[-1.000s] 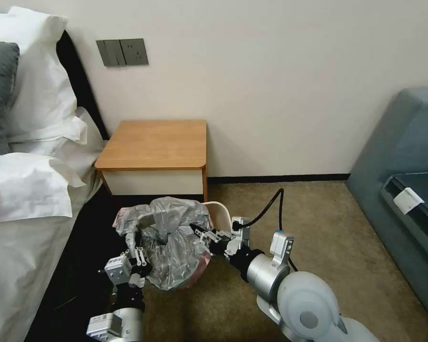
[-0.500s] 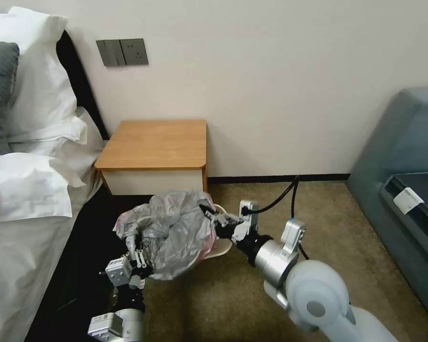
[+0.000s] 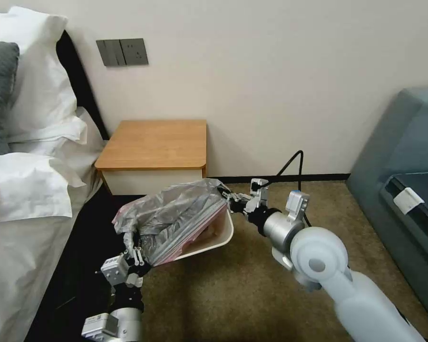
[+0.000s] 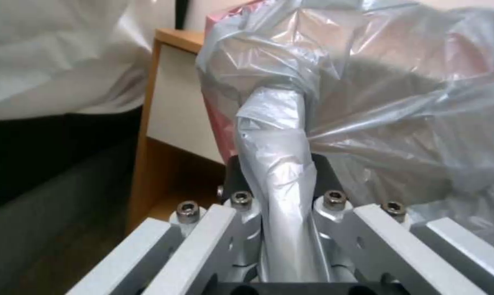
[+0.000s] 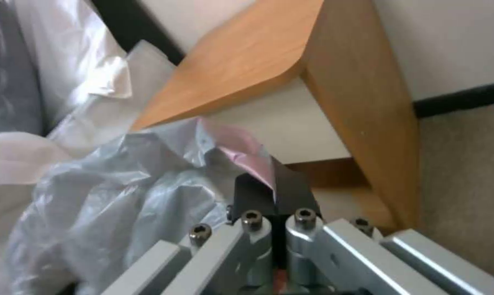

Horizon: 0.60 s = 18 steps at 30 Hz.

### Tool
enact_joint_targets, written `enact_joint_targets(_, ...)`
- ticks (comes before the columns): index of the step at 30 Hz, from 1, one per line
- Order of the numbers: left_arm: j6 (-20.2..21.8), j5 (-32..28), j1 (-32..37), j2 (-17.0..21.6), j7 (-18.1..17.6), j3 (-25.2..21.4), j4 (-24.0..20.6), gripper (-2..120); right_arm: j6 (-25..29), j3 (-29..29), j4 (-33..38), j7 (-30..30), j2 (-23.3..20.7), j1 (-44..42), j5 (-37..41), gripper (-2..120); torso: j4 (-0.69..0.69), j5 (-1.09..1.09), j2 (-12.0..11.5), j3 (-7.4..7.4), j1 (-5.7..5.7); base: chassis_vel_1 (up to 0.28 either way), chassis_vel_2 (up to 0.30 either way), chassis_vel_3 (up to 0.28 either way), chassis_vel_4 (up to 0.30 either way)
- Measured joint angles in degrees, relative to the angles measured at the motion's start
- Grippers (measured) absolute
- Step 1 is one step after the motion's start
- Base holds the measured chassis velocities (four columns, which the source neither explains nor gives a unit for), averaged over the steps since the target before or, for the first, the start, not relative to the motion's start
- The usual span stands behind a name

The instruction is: Pick up the garbage bag from the table and place it over the trash can.

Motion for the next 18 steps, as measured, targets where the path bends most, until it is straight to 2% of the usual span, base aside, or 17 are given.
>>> enact_joint_targets(2, 0.33, -1.5, -0.48, 0.04, 0.13, -0.9, 0.0, 7, -0.41, 1.48, 1.66, 1.23, -0.01, -0.66, 5.04, 0, 0.0, 0.0, 0.0, 0.0, 0.0, 0.0, 0.0, 0.0, 0.0)
enact_joint_targets(11, 3.17, -9.18, -2.36, -1.37, 0.01, -2.09, -0.48, 7, -1.98, 5.83, 5.25, 2.38, 0.14, -4.22, 15.47, 0, 0.0, -0.01, 0.0, 0.0, 0.0, 0.0, 0.0, 0.0, 0.0)
enact_joint_targets(15, 3.55, -9.53, -1.75, -0.47, 1.65, -2.52, -0.3, 7, -2.01, 6.18, 5.87, 0.9, -0.12, -5.08, 14.72, 0, 0.0, 0.0, 0.0, 0.0, 0.0, 0.0, 0.0, 0.0, 0.0)
enact_joint_targets(18, 3.11, -8.52, -1.74, -0.12, 1.71, -2.63, 0.13, 7, -2.39, 6.51, 6.93, 0.28, -0.55, -5.08, 14.13, 9, 0.0, 0.0, 0.0, 0.0, 0.0, 0.0, 0.0, 0.0, 0.0)
